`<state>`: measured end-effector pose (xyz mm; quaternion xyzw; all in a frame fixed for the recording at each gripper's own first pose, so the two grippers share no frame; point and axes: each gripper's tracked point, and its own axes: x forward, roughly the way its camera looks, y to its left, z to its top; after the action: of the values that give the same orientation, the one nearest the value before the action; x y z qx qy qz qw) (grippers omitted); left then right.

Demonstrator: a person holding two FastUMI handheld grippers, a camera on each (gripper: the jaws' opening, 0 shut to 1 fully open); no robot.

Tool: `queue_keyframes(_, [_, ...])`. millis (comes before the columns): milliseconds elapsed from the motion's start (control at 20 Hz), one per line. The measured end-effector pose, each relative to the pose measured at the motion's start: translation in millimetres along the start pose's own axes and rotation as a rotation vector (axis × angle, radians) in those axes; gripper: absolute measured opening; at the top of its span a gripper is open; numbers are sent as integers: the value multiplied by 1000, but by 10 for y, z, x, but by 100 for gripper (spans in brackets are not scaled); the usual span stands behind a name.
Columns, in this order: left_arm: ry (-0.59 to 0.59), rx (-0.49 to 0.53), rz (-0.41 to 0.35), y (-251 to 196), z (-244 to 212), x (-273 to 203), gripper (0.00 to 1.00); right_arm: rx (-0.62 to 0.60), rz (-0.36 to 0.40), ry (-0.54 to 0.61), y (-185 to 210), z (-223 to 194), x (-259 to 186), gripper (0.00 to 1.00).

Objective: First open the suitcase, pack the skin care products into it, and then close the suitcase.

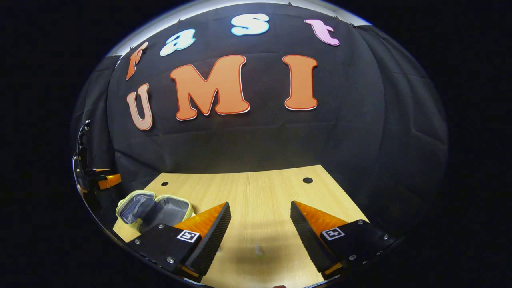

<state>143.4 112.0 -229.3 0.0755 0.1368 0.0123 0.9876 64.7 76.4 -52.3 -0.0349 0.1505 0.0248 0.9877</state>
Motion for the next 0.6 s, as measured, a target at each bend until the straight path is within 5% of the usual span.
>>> queue_keyframes(600, [13, 6, -213, -2332, -303, -8, 98, 10, 5, 37, -844, -192, -137, 95])
